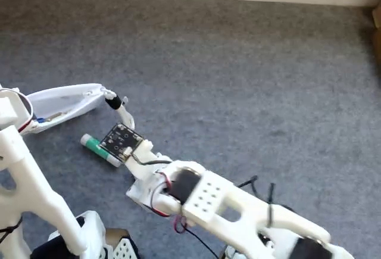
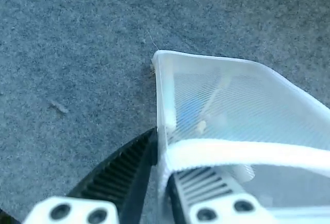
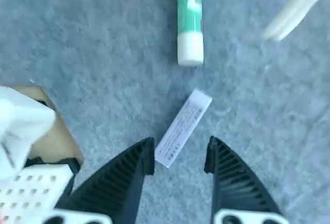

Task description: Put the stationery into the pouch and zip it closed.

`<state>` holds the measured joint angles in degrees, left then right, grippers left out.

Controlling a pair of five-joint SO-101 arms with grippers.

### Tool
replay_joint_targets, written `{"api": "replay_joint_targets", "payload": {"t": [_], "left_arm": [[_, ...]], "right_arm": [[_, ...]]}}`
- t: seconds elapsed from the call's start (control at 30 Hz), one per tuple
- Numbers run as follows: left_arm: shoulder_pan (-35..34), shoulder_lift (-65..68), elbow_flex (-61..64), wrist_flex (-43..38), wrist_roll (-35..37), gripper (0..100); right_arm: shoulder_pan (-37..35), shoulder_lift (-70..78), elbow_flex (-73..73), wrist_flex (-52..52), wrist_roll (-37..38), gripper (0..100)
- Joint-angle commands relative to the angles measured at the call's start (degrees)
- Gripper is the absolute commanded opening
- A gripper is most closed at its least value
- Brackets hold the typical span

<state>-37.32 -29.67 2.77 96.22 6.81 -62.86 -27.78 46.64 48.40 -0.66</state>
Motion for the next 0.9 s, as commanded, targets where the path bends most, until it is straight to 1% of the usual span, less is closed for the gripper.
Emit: {"api": "replay_joint_targets", "payload": {"t": [0.0, 0.07, 0.37, 0.47, 0.53, 0.63, 0.77, 0.8, 0.87], "left_arm": [[-0.6, -1.3, -1.5, 0.2, -0.6, 1], [-0.6, -1.3, -0.4, -0.3, -0.6, 1], [-0.6, -1.3, 0.6, -0.3, -0.4, 1], [-0.6, -1.3, 1.3, -0.3, -0.4, 1], [-0.6, -1.3, 1.4, -0.3, -0.4, 1], [-0.6, -1.3, 1.5, -0.3, -0.4, 1], [-0.6, -1.3, 1.5, -0.3, -0.4, 1], [-0.6, -1.3, 1.5, -0.3, -0.4, 1], [-0.6, -1.3, 1.5, -0.3, -0.4, 1]], "right_arm": [[0.8, 4.2, -5.7, -1.5, -3.3, 15.9], [0.8, 6.8, -7.2, -1.5, -5.5, 15.9], [0.8, 17.3, -14.5, -1.6, -11.6, 15.9], [0.8, 21.1, -16.1, -2.0, -11.8, 15.9], [0.9, 23.3, -16.7, -4.4, -11.8, 15.9], [2.7, 26.2, -16.7, -7.1, -11.5, 15.9], [5.8, 29.4, -17.1, -7.4, -11.5, 15.9], [6.2, 29.9, -17.1, -7.4, -11.4, 15.2], [6.5, 30.8, -17.1, -7.4, -11.3, 11.0]]}}
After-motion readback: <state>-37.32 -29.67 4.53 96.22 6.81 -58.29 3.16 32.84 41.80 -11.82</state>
